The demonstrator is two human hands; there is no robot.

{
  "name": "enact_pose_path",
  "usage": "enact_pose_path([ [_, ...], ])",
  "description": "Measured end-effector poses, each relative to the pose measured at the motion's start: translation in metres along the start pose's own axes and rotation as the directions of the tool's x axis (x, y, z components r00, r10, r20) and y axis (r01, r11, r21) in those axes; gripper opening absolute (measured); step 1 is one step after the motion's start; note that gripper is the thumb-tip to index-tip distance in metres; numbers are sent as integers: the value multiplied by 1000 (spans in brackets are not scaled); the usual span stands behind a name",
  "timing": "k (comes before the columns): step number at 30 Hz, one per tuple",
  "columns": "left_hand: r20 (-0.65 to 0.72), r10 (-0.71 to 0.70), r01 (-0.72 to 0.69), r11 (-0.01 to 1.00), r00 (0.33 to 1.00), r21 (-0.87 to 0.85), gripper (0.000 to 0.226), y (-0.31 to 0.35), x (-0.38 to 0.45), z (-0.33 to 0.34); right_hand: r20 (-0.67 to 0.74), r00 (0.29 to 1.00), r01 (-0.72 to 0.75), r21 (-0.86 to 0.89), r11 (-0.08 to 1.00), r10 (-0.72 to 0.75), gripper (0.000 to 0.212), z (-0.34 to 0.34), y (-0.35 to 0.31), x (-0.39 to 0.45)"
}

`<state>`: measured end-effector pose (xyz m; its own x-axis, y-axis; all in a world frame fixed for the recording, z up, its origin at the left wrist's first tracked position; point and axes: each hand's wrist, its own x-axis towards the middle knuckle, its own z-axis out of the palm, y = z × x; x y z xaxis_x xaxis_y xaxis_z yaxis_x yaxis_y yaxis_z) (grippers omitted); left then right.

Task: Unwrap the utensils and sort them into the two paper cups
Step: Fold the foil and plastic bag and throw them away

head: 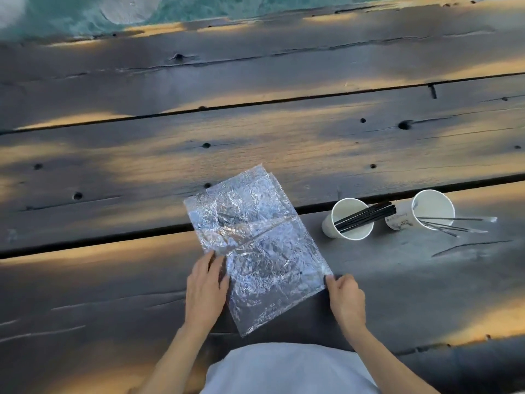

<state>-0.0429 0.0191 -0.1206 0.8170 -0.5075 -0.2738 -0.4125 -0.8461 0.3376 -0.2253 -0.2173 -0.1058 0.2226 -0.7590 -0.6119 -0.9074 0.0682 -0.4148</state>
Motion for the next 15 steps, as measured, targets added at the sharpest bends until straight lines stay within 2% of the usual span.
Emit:
enact_pose_path([
  [3, 150, 96, -117, 984, 984, 136, 75, -6, -7, 9, 85, 953, 302, -215, 929, -291, 30, 6, -9, -9],
  [4, 171, 106, -133, 979, 980, 153, 78, -7, -6, 9, 143, 924, 380, -230, 896, -355, 25, 10, -12, -11],
  [6, 185, 127, -156, 976, 975, 152, 78, -8, 1, 6, 268, 888, 424, -157, 892, -374, 15, 19, -24, -15],
  [8, 159, 156, -178, 975, 975, 135, 74, -4, 7, -1, 407, 861, 337, -5, 941, -306, 12, 31, -35, -18],
  [11, 113, 260, -272, 956, 959, 113, 71, 18, 11, -4, 575, 789, 180, 121, 976, -217, 12, 44, -48, -22],
  [13, 173, 380, -403, 908, 909, 120, 77, 32, 5, 6, 632, 759, 79, 155, 985, -160, 10, 46, -54, -25],
  [15, 294, 435, -493, 855, 851, 161, 89, 34, -3, 21, 653, 749, 5, 165, 986, -113, 10, 44, -54, -24],
])
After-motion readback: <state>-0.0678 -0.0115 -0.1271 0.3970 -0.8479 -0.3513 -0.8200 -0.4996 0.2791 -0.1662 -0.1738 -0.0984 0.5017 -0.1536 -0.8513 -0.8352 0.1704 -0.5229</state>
